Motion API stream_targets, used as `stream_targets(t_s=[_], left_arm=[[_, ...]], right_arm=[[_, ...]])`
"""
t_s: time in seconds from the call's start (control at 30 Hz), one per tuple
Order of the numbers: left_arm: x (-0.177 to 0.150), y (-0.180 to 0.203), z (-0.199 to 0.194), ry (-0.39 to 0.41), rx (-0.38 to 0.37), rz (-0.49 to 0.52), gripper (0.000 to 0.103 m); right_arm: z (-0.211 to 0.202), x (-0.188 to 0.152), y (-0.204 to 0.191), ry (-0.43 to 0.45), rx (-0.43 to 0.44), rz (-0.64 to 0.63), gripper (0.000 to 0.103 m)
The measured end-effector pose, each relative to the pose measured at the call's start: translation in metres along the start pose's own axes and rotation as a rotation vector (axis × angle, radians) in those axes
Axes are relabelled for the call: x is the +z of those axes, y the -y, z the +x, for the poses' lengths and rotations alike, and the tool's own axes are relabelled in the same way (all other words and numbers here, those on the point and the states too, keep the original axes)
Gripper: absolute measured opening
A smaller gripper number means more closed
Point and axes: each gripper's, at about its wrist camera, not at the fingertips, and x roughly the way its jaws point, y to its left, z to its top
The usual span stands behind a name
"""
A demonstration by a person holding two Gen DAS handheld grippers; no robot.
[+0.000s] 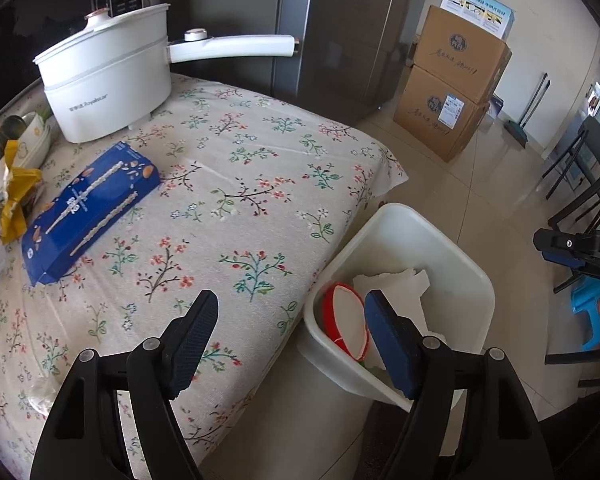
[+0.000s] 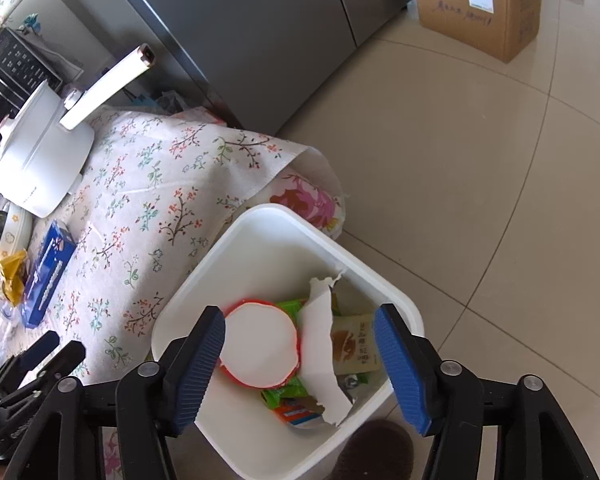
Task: Collect trash
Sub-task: 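Carry the paper and red-rimmed lid over the white bin and open both grippers, then grasp the crumpled white tissue on the table with the left gripper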
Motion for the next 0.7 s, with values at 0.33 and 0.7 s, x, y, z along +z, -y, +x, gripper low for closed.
stream_targets(t_s=[0.33,0.7], left_arm=[[-0.018,-0.077,-0.053,-0.001,0.081,-0.119,0.089],[-0.060,-0.168,-0.083,-0.079,0.087,-0.292,0.090]], right_arm=[[0.005,-0.007,-0.058,0.011,0.003,-0.112,0.082],[0.028,-0.026,-0.138,-0.020,-0.002,-0.299,0.085]])
